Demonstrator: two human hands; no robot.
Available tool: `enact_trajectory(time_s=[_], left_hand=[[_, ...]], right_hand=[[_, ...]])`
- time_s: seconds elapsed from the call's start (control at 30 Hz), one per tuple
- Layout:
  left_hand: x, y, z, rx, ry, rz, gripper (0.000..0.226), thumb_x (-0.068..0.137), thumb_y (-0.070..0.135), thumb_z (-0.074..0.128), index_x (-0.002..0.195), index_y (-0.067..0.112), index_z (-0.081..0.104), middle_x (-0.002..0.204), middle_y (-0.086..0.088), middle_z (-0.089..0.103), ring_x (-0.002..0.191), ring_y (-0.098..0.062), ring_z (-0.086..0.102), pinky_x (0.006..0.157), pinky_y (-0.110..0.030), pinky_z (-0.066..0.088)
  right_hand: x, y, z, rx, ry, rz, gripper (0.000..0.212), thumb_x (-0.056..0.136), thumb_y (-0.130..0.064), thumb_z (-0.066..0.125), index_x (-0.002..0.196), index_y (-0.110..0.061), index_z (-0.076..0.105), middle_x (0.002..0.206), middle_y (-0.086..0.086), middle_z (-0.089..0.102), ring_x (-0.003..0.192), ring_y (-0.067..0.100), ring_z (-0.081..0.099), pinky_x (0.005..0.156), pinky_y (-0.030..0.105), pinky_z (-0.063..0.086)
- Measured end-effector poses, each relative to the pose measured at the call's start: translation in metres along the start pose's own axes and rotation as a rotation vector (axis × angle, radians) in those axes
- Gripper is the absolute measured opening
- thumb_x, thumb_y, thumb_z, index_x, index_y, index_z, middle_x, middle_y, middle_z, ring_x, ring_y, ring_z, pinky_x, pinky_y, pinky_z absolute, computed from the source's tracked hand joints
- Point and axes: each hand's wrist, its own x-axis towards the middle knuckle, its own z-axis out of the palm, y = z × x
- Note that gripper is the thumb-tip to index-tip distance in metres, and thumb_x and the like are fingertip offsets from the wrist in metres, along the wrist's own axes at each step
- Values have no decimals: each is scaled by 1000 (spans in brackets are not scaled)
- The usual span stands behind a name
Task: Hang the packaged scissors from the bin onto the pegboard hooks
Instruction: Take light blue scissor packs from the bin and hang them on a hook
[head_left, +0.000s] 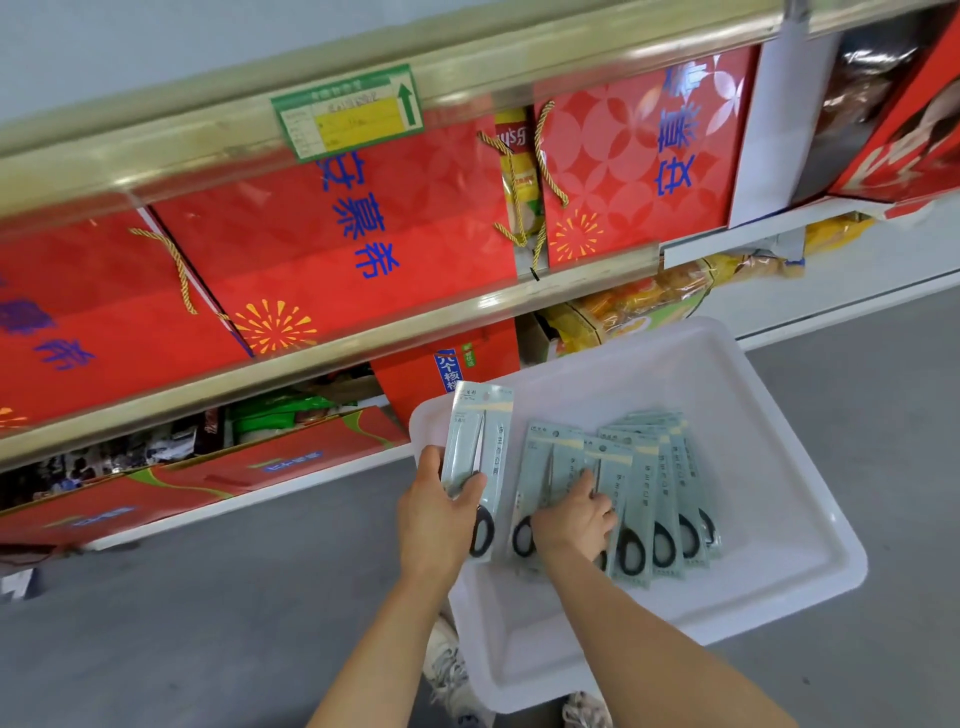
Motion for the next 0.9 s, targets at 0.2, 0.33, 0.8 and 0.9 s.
enact_trajectory(time_s=[0.2, 0.33, 0.8, 0.9], left_hand=[[-5, 5, -4, -50, 19, -10, 21, 90, 22, 67, 106, 15, 55, 86, 2, 67, 65, -6, 62, 44, -13, 44], [-11, 10, -6, -119, 54, 4, 19, 89, 22, 67, 104, 18, 57, 79, 3, 67, 57, -6, 60, 47, -20, 48], [-38, 106, -82, -619, 488, 193, 78, 86, 11, 73, 151, 36, 36, 143, 32, 40, 130, 10, 41, 104, -7, 36], [-43, 137, -117, -631, 540, 304, 76, 88, 14, 71, 151, 36, 35, 146, 32, 38, 133, 12, 38, 113, -20, 34]], right_hand=[[15, 17, -16, 115, -1, -66, 78, 77, 1, 53, 147, -23, 31, 120, 15, 47, 100, 31, 54, 80, 39, 51], [8, 29, -22, 78, 63, -169, 74, 84, -6, 50, 150, -30, 26, 95, 7, 62, 108, 30, 51, 79, 42, 53], [-83, -49, -147, 533, 89, -646, 54, 97, -8, 47, 144, -33, 39, 103, 6, 59, 74, 19, 57, 69, 39, 52], [-113, -87, -192, 700, 107, -735, 53, 96, -6, 51, 143, -31, 44, 106, -5, 57, 83, 16, 56, 87, 36, 49]])
